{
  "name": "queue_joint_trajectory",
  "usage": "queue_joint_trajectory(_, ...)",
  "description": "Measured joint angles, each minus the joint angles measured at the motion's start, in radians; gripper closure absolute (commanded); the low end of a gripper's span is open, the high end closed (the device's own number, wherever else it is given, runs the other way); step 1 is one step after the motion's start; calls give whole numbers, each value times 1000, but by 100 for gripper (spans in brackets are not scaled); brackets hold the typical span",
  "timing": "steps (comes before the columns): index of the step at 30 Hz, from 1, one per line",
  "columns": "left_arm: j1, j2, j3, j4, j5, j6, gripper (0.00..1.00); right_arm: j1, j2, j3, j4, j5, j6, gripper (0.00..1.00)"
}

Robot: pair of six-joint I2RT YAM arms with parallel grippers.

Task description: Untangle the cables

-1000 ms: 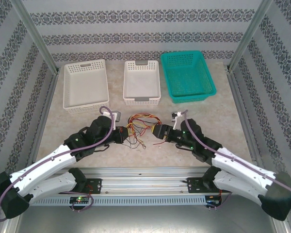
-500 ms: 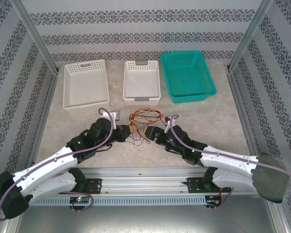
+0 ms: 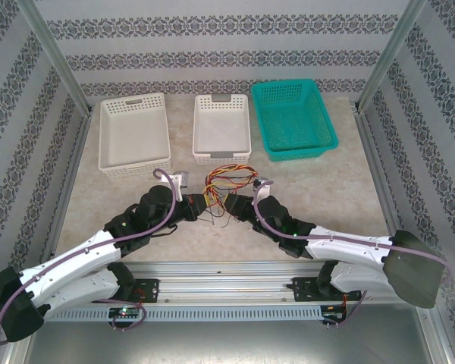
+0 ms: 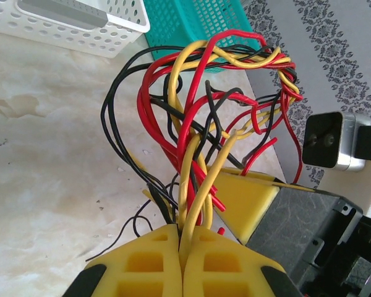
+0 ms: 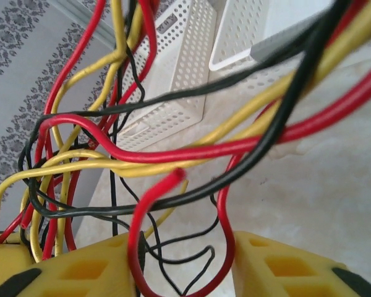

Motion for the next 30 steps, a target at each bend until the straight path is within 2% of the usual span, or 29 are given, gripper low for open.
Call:
queue_joint_trajectory(9,-4,-14,-11,4,0,0,100,0,0,0,7,33,-50,99)
queue_joint_trajectory(15,-6,-63,-8,-58,-16,23,100,-5,-169,-11,-130,111,-79,100)
queue_joint_trajectory(22,-6,-101,16,-177,-30,74,100,-100,-378,-78,-301,135,-83,100)
queue_joint_trajectory(30,-6,-92,64,-285,-35,149,100,-163,-496,-61,-485,141,-135,100)
